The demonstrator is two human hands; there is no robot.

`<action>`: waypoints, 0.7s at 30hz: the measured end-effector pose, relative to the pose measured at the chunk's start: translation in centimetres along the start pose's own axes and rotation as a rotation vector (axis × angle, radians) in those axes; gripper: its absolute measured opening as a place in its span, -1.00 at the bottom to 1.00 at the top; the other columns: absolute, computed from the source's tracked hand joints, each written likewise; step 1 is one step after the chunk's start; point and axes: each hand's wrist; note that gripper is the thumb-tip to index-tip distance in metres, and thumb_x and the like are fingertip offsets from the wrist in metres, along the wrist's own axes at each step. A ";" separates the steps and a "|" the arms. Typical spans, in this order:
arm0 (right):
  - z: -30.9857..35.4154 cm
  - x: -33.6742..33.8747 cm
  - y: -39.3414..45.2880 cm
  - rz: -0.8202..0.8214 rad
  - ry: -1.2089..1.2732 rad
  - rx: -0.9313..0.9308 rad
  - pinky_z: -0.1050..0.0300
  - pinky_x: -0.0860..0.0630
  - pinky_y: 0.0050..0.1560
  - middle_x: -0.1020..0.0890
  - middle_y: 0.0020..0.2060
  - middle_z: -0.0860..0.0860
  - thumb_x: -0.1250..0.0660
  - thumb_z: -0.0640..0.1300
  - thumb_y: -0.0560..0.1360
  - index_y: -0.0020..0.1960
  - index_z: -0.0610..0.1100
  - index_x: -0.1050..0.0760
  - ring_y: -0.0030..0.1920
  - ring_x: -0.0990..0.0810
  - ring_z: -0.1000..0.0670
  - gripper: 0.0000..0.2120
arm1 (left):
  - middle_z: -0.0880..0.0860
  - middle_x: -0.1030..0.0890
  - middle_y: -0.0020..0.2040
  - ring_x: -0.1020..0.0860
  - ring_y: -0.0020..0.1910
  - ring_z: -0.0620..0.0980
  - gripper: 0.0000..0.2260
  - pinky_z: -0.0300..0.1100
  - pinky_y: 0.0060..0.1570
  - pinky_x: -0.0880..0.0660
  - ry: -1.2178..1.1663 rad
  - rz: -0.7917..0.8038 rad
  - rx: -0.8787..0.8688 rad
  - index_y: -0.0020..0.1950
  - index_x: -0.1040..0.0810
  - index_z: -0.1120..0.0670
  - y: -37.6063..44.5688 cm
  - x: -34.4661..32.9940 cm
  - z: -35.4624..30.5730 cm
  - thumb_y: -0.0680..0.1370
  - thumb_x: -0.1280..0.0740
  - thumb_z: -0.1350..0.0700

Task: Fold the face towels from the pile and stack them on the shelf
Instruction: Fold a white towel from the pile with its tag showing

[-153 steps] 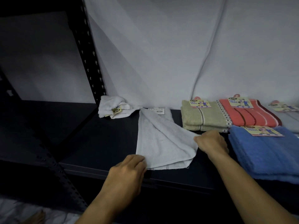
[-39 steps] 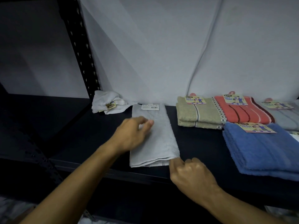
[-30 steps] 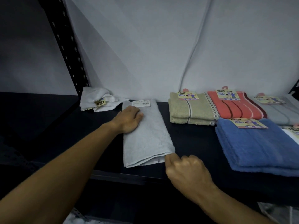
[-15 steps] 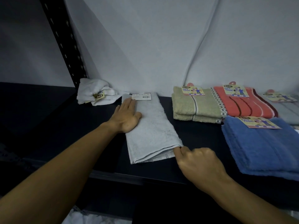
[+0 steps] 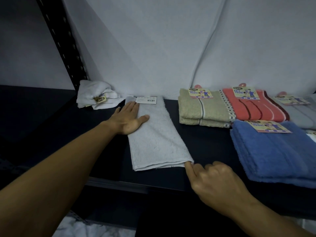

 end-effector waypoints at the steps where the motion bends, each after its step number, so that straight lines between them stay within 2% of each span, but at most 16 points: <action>1: 0.0 0.0 0.1 -0.005 0.019 -0.003 0.22 -0.07 -0.51 -0.36 -0.61 0.02 0.00 -0.40 0.30 -0.36 -0.17 -0.59 -0.68 -0.26 0.06 -0.60 | -0.01 0.14 0.63 0.17 0.59 -0.07 -0.23 0.08 0.55 0.17 0.006 0.003 0.000 0.62 0.16 0.08 -0.1 0.1 -0.1 0.59 0.12 -0.38; 3: -0.2 -0.2 0.1 -0.014 0.065 -0.014 0.24 -0.07 -0.51 -0.38 -0.59 0.02 -0.01 -0.39 0.29 -0.36 -0.13 -0.58 -0.68 -0.27 0.05 -0.61 | 0.01 0.09 0.63 0.12 0.59 -0.05 -0.25 0.10 0.55 0.08 0.043 -0.008 0.001 0.63 0.09 0.09 -0.4 0.4 -0.5 0.59 0.15 -0.37; 4: -0.4 -0.1 0.1 -0.025 0.089 -0.018 0.24 -0.08 -0.52 -0.40 -0.57 0.02 -0.07 -0.38 0.30 -0.35 -0.12 -0.59 -0.67 -0.28 0.05 -0.65 | 0.03 0.00 0.63 0.04 0.59 -0.03 -0.27 0.11 0.53 -0.02 0.083 -0.040 -0.004 0.62 -0.01 0.09 -0.7 0.7 -0.7 0.60 0.15 -0.36; 6: -0.8 -0.1 0.0 -0.052 0.181 -0.047 0.25 -0.12 -0.54 -0.45 -0.49 0.03 -0.34 -0.35 0.28 -0.28 -0.12 -0.62 -0.64 -0.32 0.04 -0.83 | 0.09 -0.25 0.55 -0.18 0.53 0.03 -0.37 0.13 0.40 -0.28 0.175 -0.174 -0.044 0.47 -0.32 0.11 -1.8 1.6 -1.4 0.63 0.11 -0.28; 8: -1.1 0.0 0.0 -0.127 0.309 -0.114 0.24 -0.19 -0.58 -0.47 -0.41 0.04 -0.50 -0.28 0.27 -0.21 -0.11 -0.63 -0.58 -0.38 0.04 -0.86 | 0.10 -0.38 0.46 -0.29 0.46 0.05 -0.50 0.10 0.28 -0.38 0.181 -0.317 -0.117 0.33 -0.46 0.11 -3.7 2.5 -2.3 0.65 0.02 -0.20; 10: -1.6 0.1 0.3 -0.168 0.425 -0.170 0.22 -0.27 -0.61 -0.49 -0.28 0.05 -0.42 -0.12 0.43 -0.07 -0.10 -0.62 -0.46 -0.46 0.06 -0.90 | 0.02 -0.45 0.40 -0.38 0.38 -0.01 -0.57 0.04 0.20 -0.45 0.083 -0.398 -0.226 0.32 -0.50 0.06 -6.6 3.0 -3.0 0.64 -0.09 -0.17; 13: -2.0 -0.6 1.0 -0.125 0.529 -0.176 0.27 -0.32 -0.56 -0.51 -0.06 0.08 -0.32 0.02 0.53 0.16 -0.06 -0.56 -0.18 -0.52 0.07 -0.74 | -0.17 -0.52 0.17 -0.46 0.11 -0.22 -0.62 -0.16 0.02 -0.52 -0.042 -0.385 -0.429 0.20 -0.57 -0.09 -12.3 2.8 -3.5 0.58 -0.18 -0.29; 15: -2.0 -1.2 1.3 -0.081 0.586 -0.162 0.26 -0.40 -0.50 -0.54 0.00 0.10 -0.35 0.01 0.50 0.20 -0.04 -0.57 -0.08 -0.53 0.06 -0.70 | -0.25 -0.50 0.09 -0.47 0.03 -0.28 -0.61 -0.29 -0.05 -0.49 -0.037 -0.300 -0.488 0.14 -0.58 -0.14 -15.2 2.0 -3.3 0.52 -0.21 -0.36; 16: -1.9 -1.4 1.5 -0.068 0.612 -0.152 0.21 -0.46 -0.49 -0.55 -0.01 0.10 -0.38 -0.02 0.48 0.19 -0.02 -0.59 -0.06 -0.54 0.05 -0.71 | -0.25 -0.50 0.07 -0.48 0.03 -0.28 -0.62 -0.29 -0.09 -0.51 -0.020 -0.274 -0.508 0.13 -0.59 -0.15 -16.2 1.5 -3.1 0.51 -0.23 -0.36; 21: -1.6 -1.6 1.9 -0.096 0.642 -0.129 0.18 -0.44 -0.59 -0.56 -0.15 0.06 -0.53 -0.29 0.35 0.05 -0.06 -0.66 -0.19 -0.56 0.03 -0.69 | -0.17 -0.56 0.00 -0.54 -0.06 -0.21 -0.82 -0.16 -0.32 -0.55 0.043 -0.328 -0.609 0.06 -0.63 -0.07 -17.7 0.3 -1.8 0.61 -0.28 -0.09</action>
Point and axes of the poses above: each hand's wrist, its own y-axis towards the middle knuckle, its own x-axis out of the back of the hand, z = x × y
